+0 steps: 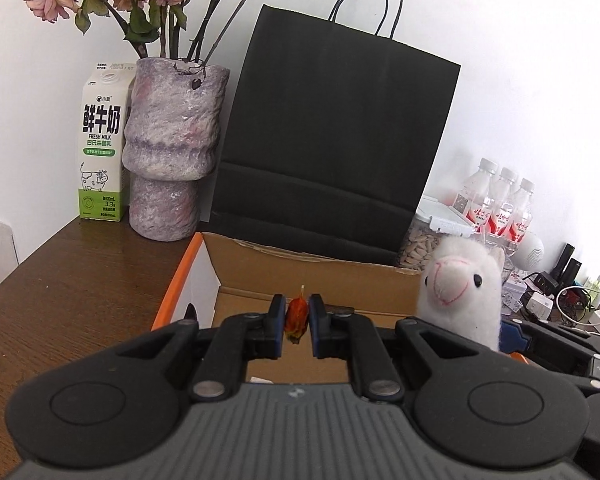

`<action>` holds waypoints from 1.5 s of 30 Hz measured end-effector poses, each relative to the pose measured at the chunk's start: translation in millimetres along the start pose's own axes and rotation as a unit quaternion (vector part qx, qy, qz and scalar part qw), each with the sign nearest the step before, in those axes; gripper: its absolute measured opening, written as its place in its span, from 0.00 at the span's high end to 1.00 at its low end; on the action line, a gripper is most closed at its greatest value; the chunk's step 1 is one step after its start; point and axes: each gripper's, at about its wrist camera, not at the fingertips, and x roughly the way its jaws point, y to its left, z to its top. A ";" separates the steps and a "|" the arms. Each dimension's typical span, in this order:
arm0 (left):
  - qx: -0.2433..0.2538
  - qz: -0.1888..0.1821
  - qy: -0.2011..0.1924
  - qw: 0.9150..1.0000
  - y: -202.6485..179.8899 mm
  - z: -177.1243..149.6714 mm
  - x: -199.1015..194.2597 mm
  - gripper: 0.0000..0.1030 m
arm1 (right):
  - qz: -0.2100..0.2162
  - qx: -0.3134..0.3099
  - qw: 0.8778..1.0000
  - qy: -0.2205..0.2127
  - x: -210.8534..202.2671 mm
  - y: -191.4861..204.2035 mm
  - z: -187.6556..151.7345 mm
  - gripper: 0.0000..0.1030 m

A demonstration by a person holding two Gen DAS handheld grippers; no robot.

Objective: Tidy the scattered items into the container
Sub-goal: 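Carry the flower bud and alpaca plush with both grippers over the box, then open both grippers to drop the bud and plush into the box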

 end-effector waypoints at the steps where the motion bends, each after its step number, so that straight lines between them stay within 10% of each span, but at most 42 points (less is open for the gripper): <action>1: 0.000 0.001 0.001 1.000 0.3 -0.1 0.3 0.88 | 0.001 -0.002 1.000 0.002 1.0 0.3 -1.0 0.58; 16: -0.007 -0.004 0.013 1.000 4.2 -0.9 5.5 0.88 | -0.002 -0.017 1.000 0.022 14.3 2.6 -10.4 0.57; 20: -0.003 0.002 0.012 1.000 2.6 -0.9 5.2 0.86 | -0.003 -0.013 1.000 0.022 12.7 1.3 -8.8 0.34; 26: 0.006 0.037 -0.021 0.999 -4.0 1.8 -9.2 0.17 | -0.028 -0.011 1.000 0.009 2.8 -3.6 -1.6 0.07; 29: 0.006 0.045 -0.044 0.998 -5.6 4.3 -17.6 0.00 | -0.032 0.015 0.999 0.024 4.5 -13.8 0.5 0.02; 45: -0.023 0.059 -0.068 0.996 -1.4 14.4 -38.8 0.00 | 0.012 0.089 0.996 0.011 7.4 -39.3 10.6 0.01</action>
